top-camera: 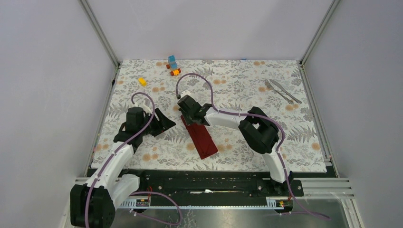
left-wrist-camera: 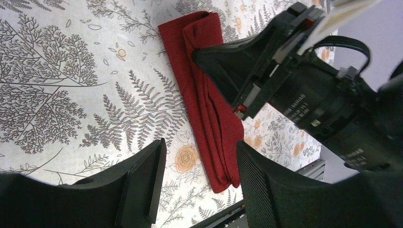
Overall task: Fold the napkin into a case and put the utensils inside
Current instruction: Pick up the top corner of the smaller rectangle folded napkin from the center of the board.
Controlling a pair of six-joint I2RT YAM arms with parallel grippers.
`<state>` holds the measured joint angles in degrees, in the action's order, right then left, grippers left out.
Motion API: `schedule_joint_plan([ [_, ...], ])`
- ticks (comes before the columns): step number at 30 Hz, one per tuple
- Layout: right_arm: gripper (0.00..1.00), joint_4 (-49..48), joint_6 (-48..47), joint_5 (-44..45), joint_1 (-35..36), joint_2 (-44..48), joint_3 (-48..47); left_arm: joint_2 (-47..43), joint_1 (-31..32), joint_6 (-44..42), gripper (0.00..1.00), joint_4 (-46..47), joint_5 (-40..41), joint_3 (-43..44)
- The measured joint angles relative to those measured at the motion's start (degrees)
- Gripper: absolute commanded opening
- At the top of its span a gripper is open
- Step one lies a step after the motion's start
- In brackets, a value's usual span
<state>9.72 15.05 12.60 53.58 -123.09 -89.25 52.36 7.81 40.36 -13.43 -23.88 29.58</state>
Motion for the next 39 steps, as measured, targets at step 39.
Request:
schedule_joint_plan([
  [39, 0.00, 6.12, 17.57, 3.28, -1.38, 5.01, 1.97, 29.49, 23.63, -15.30, 0.34, 28.98, 30.75, 1.57],
])
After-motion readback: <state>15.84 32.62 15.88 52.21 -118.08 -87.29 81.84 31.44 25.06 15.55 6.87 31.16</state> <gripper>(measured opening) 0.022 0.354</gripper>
